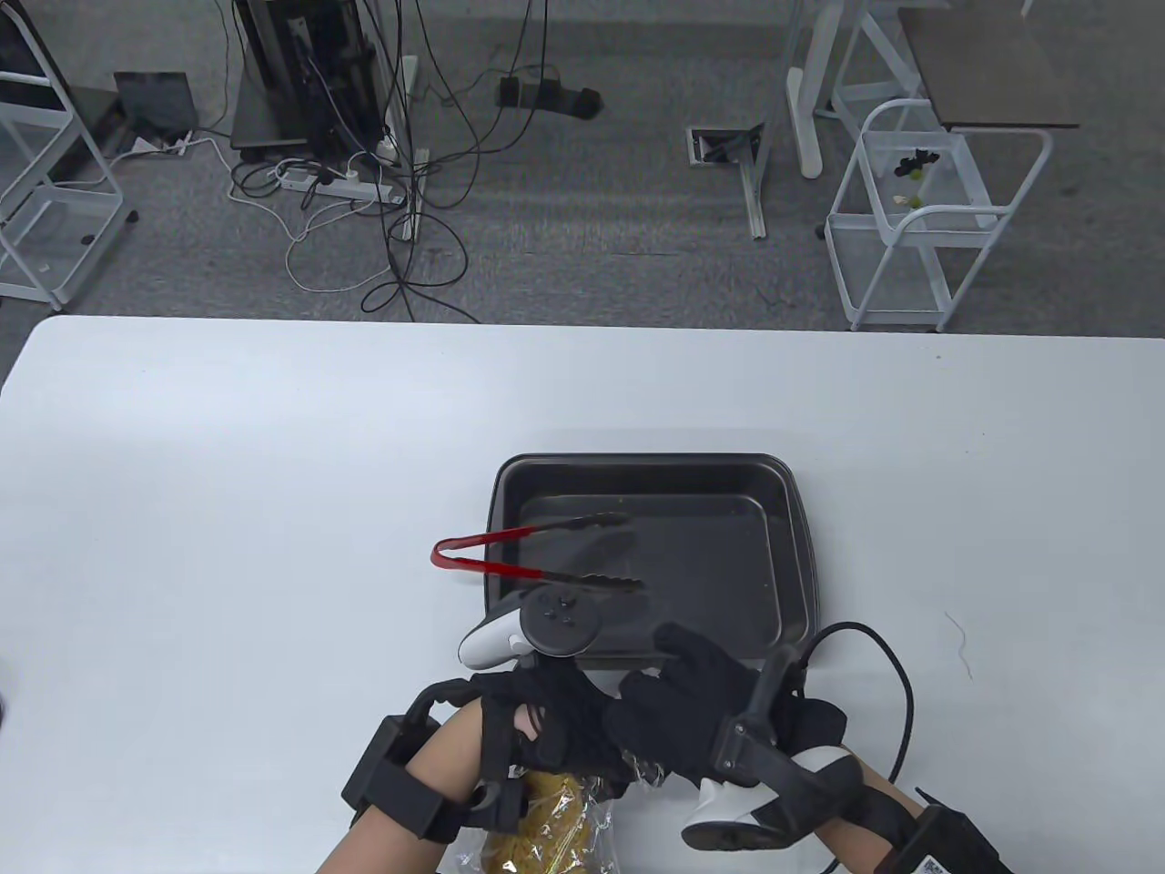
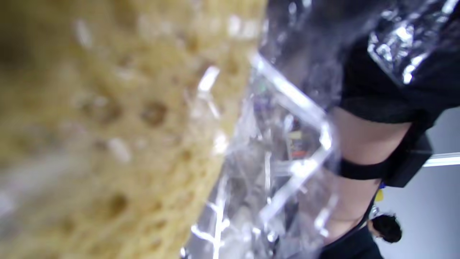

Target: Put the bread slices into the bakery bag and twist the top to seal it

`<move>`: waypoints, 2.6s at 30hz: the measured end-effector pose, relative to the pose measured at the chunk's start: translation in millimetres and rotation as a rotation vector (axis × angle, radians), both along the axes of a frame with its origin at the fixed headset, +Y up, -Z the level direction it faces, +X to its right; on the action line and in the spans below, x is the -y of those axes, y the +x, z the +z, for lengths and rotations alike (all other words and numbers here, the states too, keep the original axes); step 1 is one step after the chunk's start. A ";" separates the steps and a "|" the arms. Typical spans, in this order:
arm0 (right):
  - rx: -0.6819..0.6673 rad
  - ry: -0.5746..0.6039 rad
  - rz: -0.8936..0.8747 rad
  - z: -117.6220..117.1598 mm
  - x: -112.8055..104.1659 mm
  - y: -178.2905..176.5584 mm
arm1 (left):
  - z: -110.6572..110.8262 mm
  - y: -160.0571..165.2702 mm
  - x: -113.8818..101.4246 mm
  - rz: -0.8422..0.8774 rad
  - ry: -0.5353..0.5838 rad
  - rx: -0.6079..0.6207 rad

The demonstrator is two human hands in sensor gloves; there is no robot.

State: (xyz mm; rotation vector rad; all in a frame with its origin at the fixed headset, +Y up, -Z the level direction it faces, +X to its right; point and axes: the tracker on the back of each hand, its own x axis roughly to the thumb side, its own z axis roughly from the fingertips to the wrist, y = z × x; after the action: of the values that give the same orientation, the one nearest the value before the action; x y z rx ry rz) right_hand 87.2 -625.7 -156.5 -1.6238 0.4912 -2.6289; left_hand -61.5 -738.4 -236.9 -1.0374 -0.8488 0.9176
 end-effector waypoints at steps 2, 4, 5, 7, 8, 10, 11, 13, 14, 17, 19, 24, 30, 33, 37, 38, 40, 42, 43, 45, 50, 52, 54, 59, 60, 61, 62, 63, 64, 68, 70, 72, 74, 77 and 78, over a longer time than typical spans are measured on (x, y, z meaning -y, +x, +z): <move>0.094 -0.068 -0.032 -8.8 -0.1 4.5 | 1.2 -9.7 -8.8 0.008 0.064 -0.103; 0.174 -0.185 -0.090 -18.9 2.0 10.2 | 10.2 -17.7 -25.8 -0.053 0.321 -0.238; 0.224 -0.240 -0.109 -23.0 3.0 12.3 | 17.7 -19.2 -33.5 -0.090 0.438 -0.312; 0.299 -0.395 -0.178 -30.9 5.6 17.1 | 39.7 -15.7 -50.1 -0.187 0.751 -0.413; 0.347 -0.470 -0.210 -33.0 6.3 19.1 | 51.6 -12.2 -55.8 -0.241 0.902 -0.460; 0.417 -0.544 -0.273 -35.3 8.0 21.5 | 71.9 -3.8 -61.0 -0.336 1.166 -0.536; 0.454 -0.597 -0.296 -35.3 9.2 23.3 | 81.6 0.9 -60.9 -0.380 1.297 -0.565; 0.515 -0.714 -0.348 -38.1 13.9 28.3 | 97.2 8.6 -57.8 -0.438 1.501 -0.598; 0.539 -0.780 -0.374 -39.3 16.8 31.1 | 103.6 11.7 -55.7 -0.466 1.578 -0.606; 0.633 -1.083 -0.506 -44.2 34.8 43.9 | 121.7 21.4 -48.5 -0.537 1.810 -0.618; 0.670 -1.256 -0.563 -45.7 48.0 50.4 | 129.9 27.8 -44.3 -0.593 1.913 -0.612; 0.710 -1.260 -0.548 -45.7 54.8 54.5 | 132.1 34.9 -42.1 -0.648 1.934 -0.533; 0.490 -1.182 -0.550 -44.2 35.4 61.5 | 98.0 4.7 -67.0 -0.406 1.412 -0.528; 0.242 -1.146 -0.604 -41.2 20.2 70.0 | 67.8 -22.2 -71.6 -0.304 1.029 -0.562; -0.014 -0.946 -0.518 -33.7 2.9 76.6 | 24.5 -56.3 -51.5 0.082 0.384 -0.503; -0.008 -0.801 -0.440 -29.3 0.1 73.9 | 15.8 -58.6 -43.2 0.225 0.237 -0.417; 0.058 -0.496 -0.316 -19.2 -2.7 65.4 | 7.4 -58.3 -29.4 0.353 0.017 -0.295; 0.094 -0.205 -0.217 -7.6 -3.0 53.7 | 4.0 -52.4 -17.7 0.421 -0.095 -0.197; 0.099 -0.023 -0.180 -1.6 -2.9 46.4 | 4.2 -47.3 -11.5 0.438 -0.134 -0.157; 0.074 0.178 -0.099 5.7 -2.6 34.4 | 5.8 -38.2 -3.0 0.416 -0.181 -0.110; 0.002 0.419 0.134 12.8 3.0 9.3 | 9.4 -18.7 5.0 0.432 -0.242 -0.044; -0.054 0.453 0.120 16.0 5.2 4.3 | 7.7 -17.0 4.4 0.427 -0.235 -0.040; -0.110 0.479 0.081 20.6 6.5 2.0 | 7.1 -15.0 5.7 0.395 -0.233 -0.032; -0.147 0.373 0.077 24.5 -2.9 -2.6 | 10.5 -8.9 7.2 0.359 -0.222 -0.007; -0.124 0.349 0.108 24.3 -3.1 -2.9 | 10.0 -10.4 5.1 0.324 -0.171 -0.028; -0.109 0.318 0.169 24.2 -3.6 -5.4 | 9.3 -12.3 1.8 0.269 -0.110 -0.044; -0.079 0.274 0.221 24.8 -2.6 -6.8 | 8.9 -14.4 -1.3 0.223 -0.061 -0.054; -0.067 0.239 0.249 27.4 -0.7 -6.9 | 8.5 -17.1 -6.6 0.178 0.030 -0.065; -0.052 0.209 0.257 29.4 -0.3 -8.1 | 9.6 -19.1 -12.4 0.151 0.102 -0.070; 0.045 0.016 0.116 30.2 -4.7 -1.0 | 22.2 -23.5 -35.1 0.113 0.322 -0.127; 0.125 -0.137 0.004 19.4 -4.6 5.0 | 30.3 -25.1 -45.7 0.094 0.480 -0.204; 0.230 -0.279 -0.083 8.0 -1.7 10.4 | 41.2 -24.2 -53.4 0.054 0.695 -0.311; 0.330 -0.396 -0.154 -2.8 1.1 13.5 | 54.8 -20.7 -57.4 -0.021 0.907 -0.424; 0.456 -0.627 -0.285 -23.9 7.2 18.9 | 74.4 -8.8 -56.8 -0.153 1.217 -0.569; 0.475 -0.709 -0.331 -30.6 11.4 22.0 | 80.9 -4.7 -56.3 -0.214 1.303 -0.621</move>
State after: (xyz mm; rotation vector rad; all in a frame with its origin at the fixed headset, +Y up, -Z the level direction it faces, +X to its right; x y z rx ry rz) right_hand 109.2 -637.0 -187.1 -0.9582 -0.2510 -3.5534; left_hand -66.2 -682.2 -156.0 0.2925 -0.5854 0.2947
